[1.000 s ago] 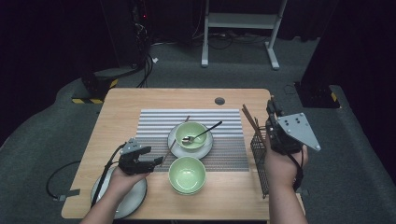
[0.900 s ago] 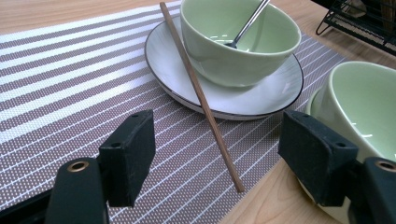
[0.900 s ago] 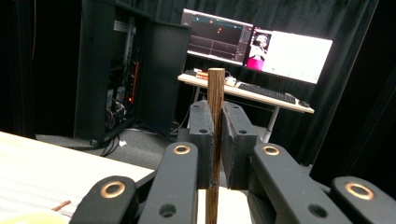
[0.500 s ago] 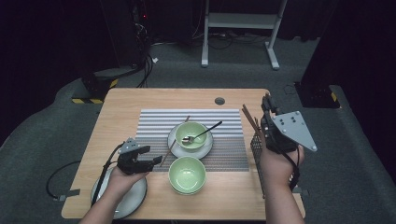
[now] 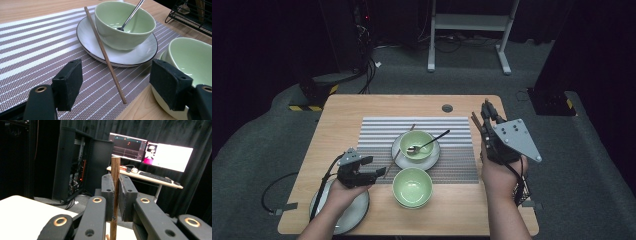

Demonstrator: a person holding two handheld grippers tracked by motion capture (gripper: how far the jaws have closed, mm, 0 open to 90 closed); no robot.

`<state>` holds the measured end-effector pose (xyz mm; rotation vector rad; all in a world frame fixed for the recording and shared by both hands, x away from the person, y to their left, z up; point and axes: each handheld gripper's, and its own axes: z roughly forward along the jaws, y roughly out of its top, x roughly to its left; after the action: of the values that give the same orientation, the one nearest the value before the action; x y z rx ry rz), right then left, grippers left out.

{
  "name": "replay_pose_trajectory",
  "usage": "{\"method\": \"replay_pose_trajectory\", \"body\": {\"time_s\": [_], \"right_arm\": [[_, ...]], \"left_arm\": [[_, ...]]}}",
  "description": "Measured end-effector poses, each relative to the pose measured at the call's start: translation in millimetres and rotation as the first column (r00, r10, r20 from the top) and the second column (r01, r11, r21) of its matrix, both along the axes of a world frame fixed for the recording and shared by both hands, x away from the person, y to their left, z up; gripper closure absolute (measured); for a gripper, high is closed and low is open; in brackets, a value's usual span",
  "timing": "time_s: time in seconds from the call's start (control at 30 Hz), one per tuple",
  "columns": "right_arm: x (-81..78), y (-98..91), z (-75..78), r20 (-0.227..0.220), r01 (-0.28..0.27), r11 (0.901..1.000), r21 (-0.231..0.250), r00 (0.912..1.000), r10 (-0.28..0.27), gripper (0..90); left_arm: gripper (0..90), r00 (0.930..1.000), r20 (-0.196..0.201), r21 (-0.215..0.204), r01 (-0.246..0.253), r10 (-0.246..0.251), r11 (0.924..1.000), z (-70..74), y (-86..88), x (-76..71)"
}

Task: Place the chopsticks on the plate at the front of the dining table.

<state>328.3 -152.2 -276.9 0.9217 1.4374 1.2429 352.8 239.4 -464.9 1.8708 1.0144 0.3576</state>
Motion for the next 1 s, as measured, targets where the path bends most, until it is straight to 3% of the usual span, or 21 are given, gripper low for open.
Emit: {"method": "replay_pose_trajectory", "body": {"time_s": [0.5, 1.0], "right_arm": [[1.3, 21.1, -16.7, -0.024, -0.062, 0.9978, 0.023, 0.9978, 0.062, 83.7], [-2.0, 46.3, -22.2, -0.025, -0.146, 0.9881, 0.047, 0.9888, 0.147, 83.7]], "left_arm": [[25.1, 0.9998, 0.016, -0.011, 0.013, -0.012, 0.9999, 1.7, -2.3, -2.5], [23.9, 0.9985, 0.042, -0.020, 0.037, -0.036, 0.9991, 5.8, -11.3, -3.4]]}}
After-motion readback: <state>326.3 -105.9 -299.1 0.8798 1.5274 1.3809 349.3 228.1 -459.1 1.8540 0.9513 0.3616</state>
